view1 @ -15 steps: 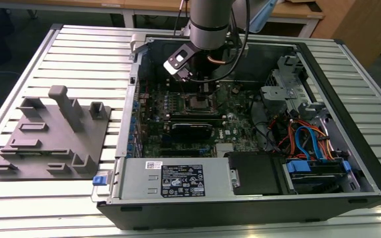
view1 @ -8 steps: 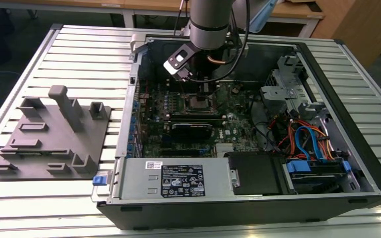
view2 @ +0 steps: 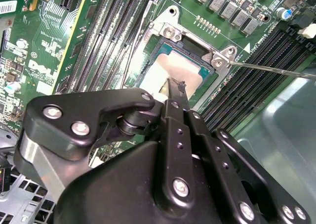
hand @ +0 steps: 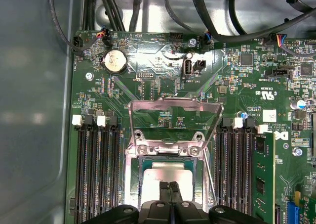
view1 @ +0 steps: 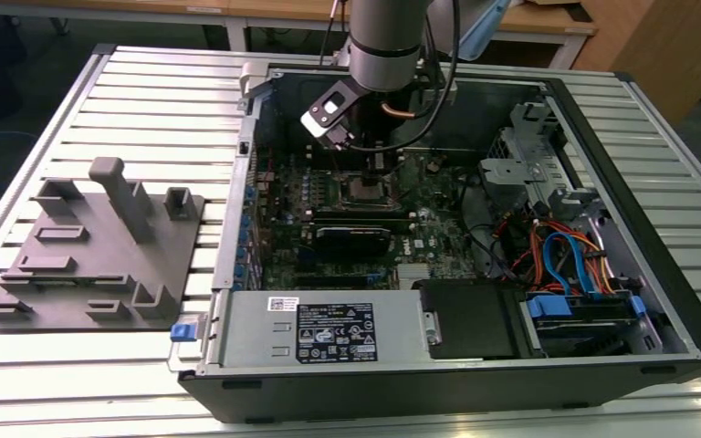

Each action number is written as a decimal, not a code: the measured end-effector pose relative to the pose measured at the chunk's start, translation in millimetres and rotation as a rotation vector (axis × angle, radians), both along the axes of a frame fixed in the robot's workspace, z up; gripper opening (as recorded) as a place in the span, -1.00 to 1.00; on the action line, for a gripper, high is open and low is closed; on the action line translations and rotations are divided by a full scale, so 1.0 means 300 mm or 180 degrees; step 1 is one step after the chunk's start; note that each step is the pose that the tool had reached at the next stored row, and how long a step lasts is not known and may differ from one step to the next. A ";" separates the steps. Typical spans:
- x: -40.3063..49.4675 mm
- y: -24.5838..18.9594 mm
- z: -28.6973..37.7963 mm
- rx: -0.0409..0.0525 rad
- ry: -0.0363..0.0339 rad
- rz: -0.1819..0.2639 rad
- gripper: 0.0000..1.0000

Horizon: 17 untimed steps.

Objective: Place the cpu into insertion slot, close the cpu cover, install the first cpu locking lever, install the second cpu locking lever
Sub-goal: 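Close the cpu cover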

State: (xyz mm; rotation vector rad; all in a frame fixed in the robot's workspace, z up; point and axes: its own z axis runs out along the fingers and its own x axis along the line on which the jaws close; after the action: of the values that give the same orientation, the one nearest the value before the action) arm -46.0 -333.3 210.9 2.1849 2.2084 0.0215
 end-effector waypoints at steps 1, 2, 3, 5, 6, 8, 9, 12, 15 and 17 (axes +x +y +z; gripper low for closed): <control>0.000 0.000 0.000 0.0000 0.0000 0.0000 -0.80; 0.000 0.000 0.000 0.0000 0.0000 0.0000 -0.80; 0.000 0.000 0.003 0.0000 0.0000 0.0000 -0.80; 0.000 0.000 0.016 0.0000 0.0001 0.0000 -0.80; 0.000 0.000 0.022 0.0000 0.0002 0.0000 -0.80; 0.000 0.000 0.034 0.0000 0.0002 0.0000 -0.80; 0.000 0.000 0.036 0.0000 0.0002 0.0000 -0.80; 0.000 0.000 0.037 0.0001 0.0003 0.0001 -0.80; 0.000 0.000 0.037 0.0000 0.0003 0.0001 -0.80; 0.000 0.000 0.037 0.0000 0.0003 0.0001 -0.80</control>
State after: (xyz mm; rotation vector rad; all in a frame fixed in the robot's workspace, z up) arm -46.0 -333.3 222.0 2.1851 2.2092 0.0204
